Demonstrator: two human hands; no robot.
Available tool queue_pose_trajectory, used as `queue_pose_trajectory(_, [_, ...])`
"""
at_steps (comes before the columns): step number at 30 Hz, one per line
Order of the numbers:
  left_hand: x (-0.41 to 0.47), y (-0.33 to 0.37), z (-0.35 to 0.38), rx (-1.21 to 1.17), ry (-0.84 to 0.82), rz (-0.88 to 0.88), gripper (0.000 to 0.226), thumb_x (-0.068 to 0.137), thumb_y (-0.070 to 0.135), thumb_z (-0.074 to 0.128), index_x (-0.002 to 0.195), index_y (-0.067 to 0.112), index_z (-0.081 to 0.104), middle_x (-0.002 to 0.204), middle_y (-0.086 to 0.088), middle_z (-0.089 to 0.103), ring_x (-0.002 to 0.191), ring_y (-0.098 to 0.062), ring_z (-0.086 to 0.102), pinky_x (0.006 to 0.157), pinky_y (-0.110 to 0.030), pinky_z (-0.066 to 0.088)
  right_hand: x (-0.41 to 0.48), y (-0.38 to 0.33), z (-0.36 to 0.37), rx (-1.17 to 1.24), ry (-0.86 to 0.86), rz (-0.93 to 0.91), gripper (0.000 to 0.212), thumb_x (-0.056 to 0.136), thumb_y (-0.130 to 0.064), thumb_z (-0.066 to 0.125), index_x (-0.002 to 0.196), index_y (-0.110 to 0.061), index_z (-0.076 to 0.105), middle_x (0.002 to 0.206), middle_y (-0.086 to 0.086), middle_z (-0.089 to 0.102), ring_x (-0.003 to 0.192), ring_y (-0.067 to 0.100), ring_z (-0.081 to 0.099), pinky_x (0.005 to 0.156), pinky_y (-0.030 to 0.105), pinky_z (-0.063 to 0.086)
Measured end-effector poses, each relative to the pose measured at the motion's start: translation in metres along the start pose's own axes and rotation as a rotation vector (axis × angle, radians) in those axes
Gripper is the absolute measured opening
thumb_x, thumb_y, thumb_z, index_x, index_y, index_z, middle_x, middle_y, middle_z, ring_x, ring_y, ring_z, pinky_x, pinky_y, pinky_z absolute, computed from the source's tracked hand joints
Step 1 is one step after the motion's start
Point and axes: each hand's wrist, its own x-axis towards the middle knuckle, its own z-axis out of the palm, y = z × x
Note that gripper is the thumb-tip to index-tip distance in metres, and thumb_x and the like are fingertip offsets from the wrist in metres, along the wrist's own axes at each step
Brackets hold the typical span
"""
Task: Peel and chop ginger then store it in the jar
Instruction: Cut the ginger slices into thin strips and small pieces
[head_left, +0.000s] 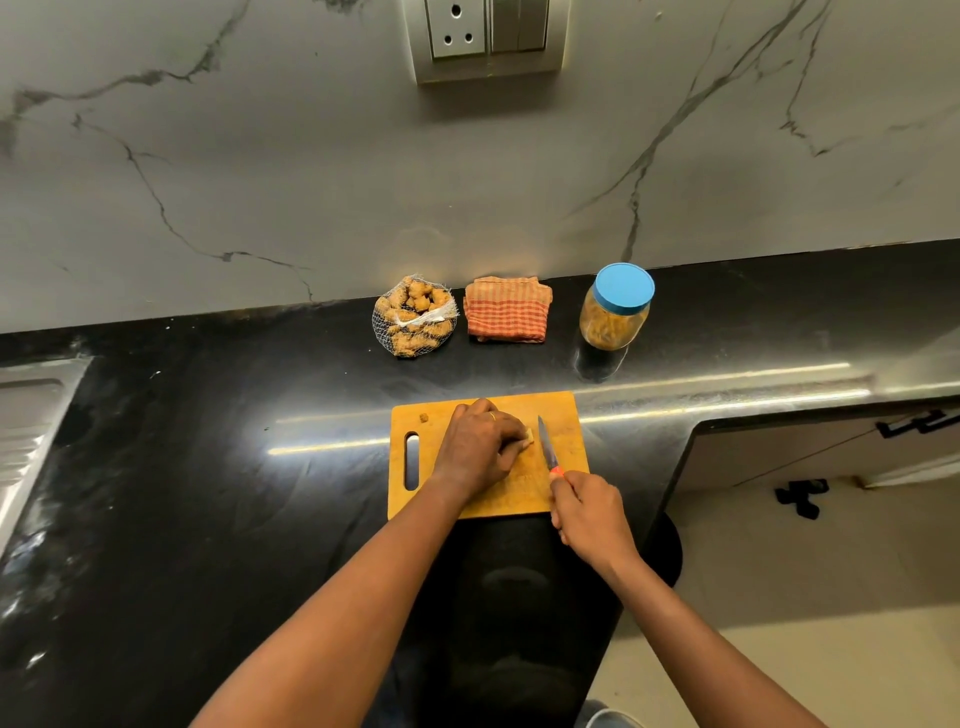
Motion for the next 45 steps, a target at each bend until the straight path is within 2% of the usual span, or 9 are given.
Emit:
queue_pose_trajectory(2, [0.000, 0.000, 0.000, -0.002, -0.004, 0.001, 0.018, 0.088, 0.036, 0.066, 0.101, 0.027, 0.075, 0.105, 0.014, 0.072, 0.100, -0.010, 0.052, 0.085, -0.032, 0.039, -0.003, -0.002, 0.000, 0.168, -0.030, 0.075, 0.045, 0.104, -0.033, 0.045, 0.074, -0.005, 0.063, 0.052, 0.001, 0.059, 0.043, 0.014, 0.053, 0.049, 0.030, 0.047])
queue_pose_trajectory(6, [0.000, 0.000, 0.000, 0.000, -0.010, -0.001, 0.019, 0.088, 0.037, 0.066, 0.103, 0.027, 0.074, 0.106, 0.015, 0.071, 0.101, -0.010, 0.051, 0.085, -0.031, 0.039, -0.004, 0.000, 0.001, 0.159, -0.032, 0.047, 0.046, 0.105, -0.033, 0.044, 0.072, -0.006, 0.063, 0.051, 0.002, 0.059, 0.042, 0.014, 0.053, 0.050, 0.031, 0.048])
queue_pose_trajectory(11, [0.000, 0.000, 0.001, 0.000, -0.008, -0.007, 0.018, 0.087, 0.035, 0.067, 0.101, 0.027, 0.075, 0.104, 0.015, 0.071, 0.100, -0.011, 0.052, 0.086, -0.034, 0.040, -0.008, 0.007, 0.000, -0.128, 0.017, -0.096, 0.040, 0.104, -0.033, 0.044, 0.070, -0.018, 0.059, 0.056, 0.000, 0.061, 0.048, 0.012, 0.057, 0.050, 0.028, 0.045])
queue_pose_trajectory(16, [0.000, 0.000, 0.001, 0.003, -0.009, -0.018, 0.017, 0.087, 0.035, 0.067, 0.101, 0.028, 0.074, 0.104, 0.016, 0.071, 0.100, -0.011, 0.051, 0.087, -0.032, 0.038, -0.011, 0.005, 0.005, -0.412, 0.102, -0.244, 0.030, 0.105, -0.033, 0.041, 0.090, -0.016, 0.061, 0.062, -0.005, 0.054, 0.050, 0.009, 0.050, 0.045, 0.020, 0.031])
queue_pose_trajectory(20, [0.001, 0.001, 0.001, 0.004, -0.009, -0.011, 0.017, 0.087, 0.035, 0.067, 0.102, 0.029, 0.074, 0.104, 0.016, 0.071, 0.100, -0.010, 0.051, 0.086, -0.031, 0.037, -0.012, 0.005, 0.008, -0.555, 0.099, -0.256, 0.033, 0.105, -0.036, 0.036, 0.103, -0.015, 0.061, 0.072, 0.001, 0.063, 0.062, 0.018, 0.062, 0.051, 0.025, 0.044])
queue_pose_trajectory(22, [0.001, 0.000, 0.001, 0.007, -0.015, -0.010, 0.018, 0.087, 0.036, 0.067, 0.102, 0.029, 0.074, 0.105, 0.016, 0.071, 0.101, -0.010, 0.051, 0.086, -0.031, 0.038, -0.014, 0.003, 0.009, -0.605, 0.100, -0.259, 0.033, 0.105, -0.036, 0.034, 0.106, -0.015, 0.059, 0.076, 0.002, 0.065, 0.066, 0.019, 0.064, 0.052, 0.026, 0.044])
queue_pose_trajectory(29, [0.002, -0.001, 0.003, 0.021, -0.022, -0.004, 0.020, 0.087, 0.040, 0.065, 0.101, 0.029, 0.074, 0.104, 0.017, 0.071, 0.100, -0.009, 0.051, 0.087, -0.033, 0.041, -0.017, -0.003, 0.010, -0.756, 0.096, -0.249, 0.029, 0.105, -0.034, 0.033, 0.104, -0.016, 0.056, 0.082, 0.004, 0.069, 0.070, 0.024, 0.068, 0.057, 0.033, 0.050])
queue_pose_trajectory(38, [0.001, -0.003, 0.005, 0.071, 0.008, 0.070, 0.021, 0.087, 0.039, 0.062, 0.100, 0.028, 0.074, 0.102, 0.014, 0.072, 0.096, -0.012, 0.052, 0.082, -0.032, 0.039, -0.017, -0.006, 0.010, -0.810, 0.088, -0.239, 0.026, 0.105, -0.030, 0.037, 0.097, -0.017, 0.058, 0.079, 0.002, 0.068, 0.067, 0.022, 0.069, 0.054, 0.031, 0.048])
queue_pose_trajectory(45, [-0.001, -0.002, 0.008, 0.079, 0.064, 0.105, 0.016, 0.084, 0.036, 0.064, 0.091, 0.025, 0.073, 0.094, 0.011, 0.072, 0.089, -0.018, 0.055, 0.073, -0.033, 0.037, -0.016, -0.009, 0.010, -0.818, 0.086, -0.243, 0.026, 0.104, -0.026, 0.039, 0.097, -0.013, 0.061, 0.080, 0.006, 0.070, 0.069, 0.028, 0.069, 0.053, 0.031, 0.037])
